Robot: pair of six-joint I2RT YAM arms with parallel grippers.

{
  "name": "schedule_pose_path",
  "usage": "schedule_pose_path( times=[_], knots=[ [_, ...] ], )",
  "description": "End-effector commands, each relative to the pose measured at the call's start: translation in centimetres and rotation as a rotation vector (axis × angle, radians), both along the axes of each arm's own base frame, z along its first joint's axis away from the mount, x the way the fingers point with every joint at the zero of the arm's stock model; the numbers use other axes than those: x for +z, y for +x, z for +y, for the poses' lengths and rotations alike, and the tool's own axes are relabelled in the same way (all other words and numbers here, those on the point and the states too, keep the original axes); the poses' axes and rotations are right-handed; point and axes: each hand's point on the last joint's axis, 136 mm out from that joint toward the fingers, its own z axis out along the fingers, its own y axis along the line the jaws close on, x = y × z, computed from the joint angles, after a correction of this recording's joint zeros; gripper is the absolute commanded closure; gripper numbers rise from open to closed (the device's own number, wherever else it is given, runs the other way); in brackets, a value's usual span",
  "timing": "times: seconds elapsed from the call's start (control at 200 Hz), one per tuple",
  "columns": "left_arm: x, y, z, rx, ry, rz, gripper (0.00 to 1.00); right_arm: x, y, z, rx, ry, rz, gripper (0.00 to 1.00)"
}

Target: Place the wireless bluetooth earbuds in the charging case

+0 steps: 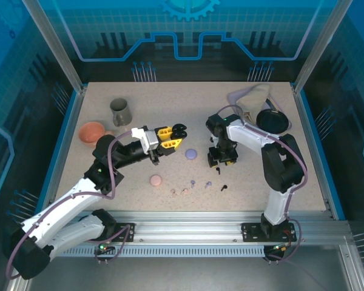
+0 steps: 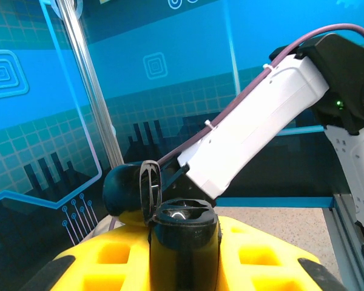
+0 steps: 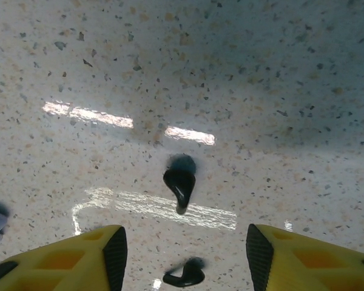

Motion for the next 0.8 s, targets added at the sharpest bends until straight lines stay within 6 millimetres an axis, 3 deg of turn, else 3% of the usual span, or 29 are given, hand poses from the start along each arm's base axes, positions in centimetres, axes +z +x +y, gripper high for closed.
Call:
schedule_pose_path(
  times=[0.0,0.395,0.795],
  knots=[
    [-0.1,-0.7,0.0,-0.018,-0.001,-0.011,1.00,-0.1,-0.6,0.5,-0.008,-0.041,0.047,0.43],
    [-0.2,-0.7,0.0,-0.020,0.000,-0.009,1.00,-2.8,-0.2,0.8,-0.013,-0.077,0.101,0.50],
    [-0.4,-0.5,-0.1,-0.019,0.008,0.000,1.00,-3.8,-0.8,0.7,-0.010,-0.087,0.138,0.61]
  ],
)
